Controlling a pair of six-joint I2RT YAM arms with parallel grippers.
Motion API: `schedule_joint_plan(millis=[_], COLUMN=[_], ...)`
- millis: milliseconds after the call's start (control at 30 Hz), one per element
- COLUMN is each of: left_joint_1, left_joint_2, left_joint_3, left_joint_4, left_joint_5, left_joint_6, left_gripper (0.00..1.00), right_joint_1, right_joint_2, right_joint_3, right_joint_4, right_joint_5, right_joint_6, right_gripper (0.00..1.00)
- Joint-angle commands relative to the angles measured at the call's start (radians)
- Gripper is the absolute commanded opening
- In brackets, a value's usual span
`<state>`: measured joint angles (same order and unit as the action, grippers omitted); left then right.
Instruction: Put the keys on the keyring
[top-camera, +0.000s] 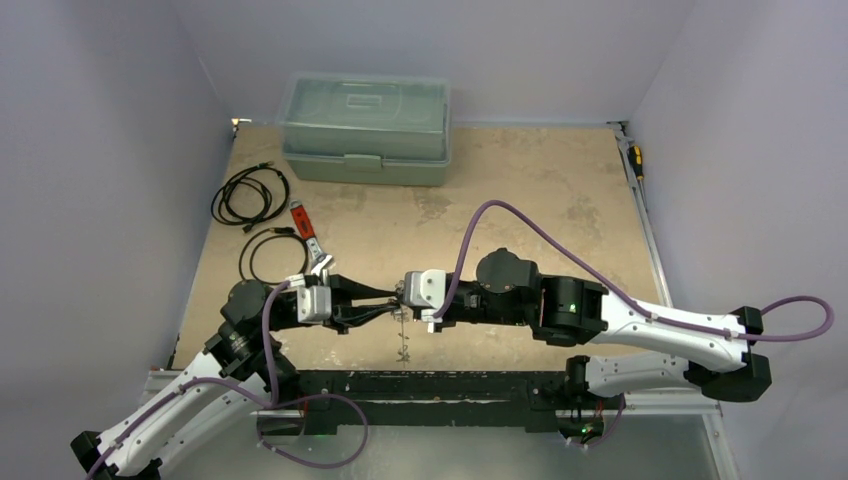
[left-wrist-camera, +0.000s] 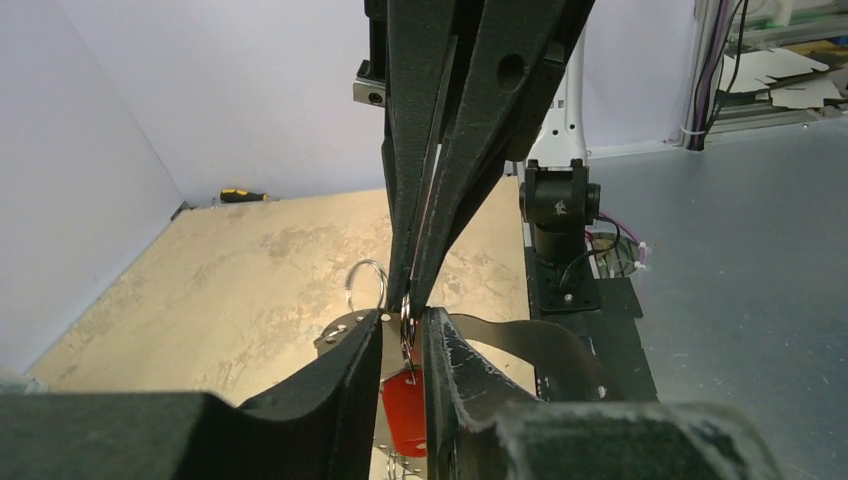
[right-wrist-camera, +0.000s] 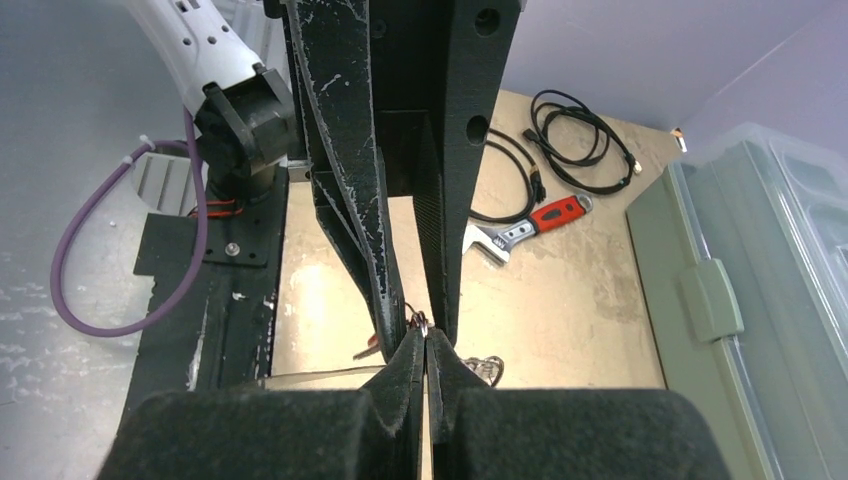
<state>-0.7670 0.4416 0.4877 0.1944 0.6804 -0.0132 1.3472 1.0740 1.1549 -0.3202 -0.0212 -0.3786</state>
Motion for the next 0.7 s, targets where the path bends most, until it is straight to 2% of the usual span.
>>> schedule_joint_plan(millis=[0, 133, 233, 267, 567, 667], left_joint_1=[0.001, 0.001, 0.000, 0.001, 0.001, 0.001], left_joint_2=[0.006, 0.004, 0.000, 0.001, 0.008, 0.004], left_joint_3=[0.013, 0.012, 0.012, 0.011, 0.013, 0.016], left_joint_4=[0.028, 0.029, 0.029, 0.030, 0.030, 0.026], left_joint_5=[-0.001, -0.007, -0.011, -0.011, -0.009, -0.010], left_joint_6=[-0.012, -0.013, -0.016, -0.015, -0.018, -0.017], left_gripper=[0.19, 0.34, 0.37, 0.36, 0.03, 0.00], right_joint_1=[0.003, 0.003, 0.003, 0.003, 0.003, 0.003], right_joint_2=[-0.011, -0.016, -0.025, -0.027, -0.031, -0.030], right_joint_3=[0.029, 0.033, 0.029, 0.029, 0.023, 0.023], right_joint_4=[0.093, 0.093, 0.097, 0.098, 0.106, 0.107], right_joint_5=[-0.031, -0.019, -0.016, -0.018, -0.027, -0.028], right_joint_6=[-0.005, -0.012, -0.012, -0.013, -0.009, -0.010], right_gripper=[0.00, 0.00, 0.00, 0.00, 0.00, 0.00])
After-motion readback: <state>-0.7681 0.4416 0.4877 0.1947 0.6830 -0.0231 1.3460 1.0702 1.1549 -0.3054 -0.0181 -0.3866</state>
